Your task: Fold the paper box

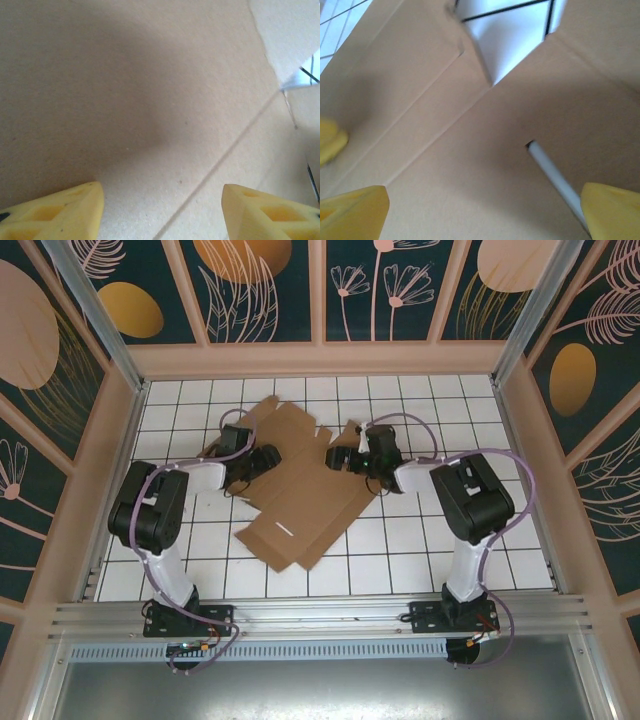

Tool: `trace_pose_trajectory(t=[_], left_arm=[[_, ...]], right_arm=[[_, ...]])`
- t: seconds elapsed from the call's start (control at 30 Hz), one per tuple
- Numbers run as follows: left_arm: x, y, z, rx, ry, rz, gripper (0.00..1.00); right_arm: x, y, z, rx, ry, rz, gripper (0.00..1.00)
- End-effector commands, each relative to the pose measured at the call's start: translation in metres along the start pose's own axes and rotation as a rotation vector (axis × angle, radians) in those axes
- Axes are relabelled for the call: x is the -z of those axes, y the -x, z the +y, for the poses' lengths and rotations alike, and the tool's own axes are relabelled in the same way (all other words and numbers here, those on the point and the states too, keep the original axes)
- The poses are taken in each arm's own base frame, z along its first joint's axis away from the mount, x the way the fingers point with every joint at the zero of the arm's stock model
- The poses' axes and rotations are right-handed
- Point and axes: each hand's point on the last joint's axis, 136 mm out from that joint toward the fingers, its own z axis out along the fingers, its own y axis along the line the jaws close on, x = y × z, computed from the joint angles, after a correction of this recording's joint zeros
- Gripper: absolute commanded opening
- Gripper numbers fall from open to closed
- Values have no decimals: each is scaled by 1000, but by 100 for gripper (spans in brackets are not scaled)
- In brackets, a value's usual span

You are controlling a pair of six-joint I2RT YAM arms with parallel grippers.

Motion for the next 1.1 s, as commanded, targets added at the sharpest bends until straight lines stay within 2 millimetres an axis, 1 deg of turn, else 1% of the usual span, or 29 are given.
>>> trace_pose_trajectory(t=[0.0,0.1,0.17,0.2,0.3,0.37,0.4,0.47,0.5,0.53,0.57,0.6,0.63,0.67,0.7,0.8,0.87,0.93,0.97,1.07], left_arm=[[3,-71,6,63,1,166,65],[12,-102,-5,86,-30,194,64],[25,-103,-20,75,-64,164,66],[29,-99,-25,66,-73,143,67],[42,-75,-48,-7,-107,65,72],[46,-58,-68,-87,-137,28,80],[45,-53,-77,-133,-148,25,85],[38,-45,-92,-224,-157,41,96],[33,-41,-100,-267,-167,51,99],[31,-36,-111,-301,-186,49,99],[21,-37,-109,-321,-177,69,99],[15,-38,-112,-346,-188,90,99],[9,-41,-113,-361,-193,113,99],[2,-46,-111,-370,-191,146,99],[-4,-51,-108,-371,-188,177,96],[-13,-67,-92,-353,-165,237,75],[-15,-76,-79,-337,-139,261,61],[-16,-82,-67,-314,-104,274,53],[-17,-84,-61,-300,-86,277,46],[-18,-91,-47,-234,-43,287,45]], right_arm=[[-13,0,-29,-170,-68,68,98],[-21,21,-28,-202,-61,41,98],[-21,37,-25,-175,-66,15,98],[-18,44,-20,-156,-59,-3,99],[3,61,-5,-98,-31,-64,99],[25,69,2,-70,-27,-122,99],[35,71,2,-66,-36,-154,99],[59,72,-1,-84,-62,-219,99],[70,68,-8,-105,-85,-244,99],[81,65,-13,-125,-102,-263,99],[90,60,-18,-140,-114,-273,99],[97,53,-24,-161,-122,-274,99],[104,49,-28,-182,-120,-276,99],[110,40,-31,-215,-105,-267,99],[114,32,-35,-245,-92,-256,99],[122,9,-38,-309,-43,-220,96],[126,-6,-41,-339,-28,-195,96],[126,-19,-44,-368,-15,-175,95],[126,-24,-44,-377,1,-166,95],[124,-36,-41,-408,63,-134,95]])
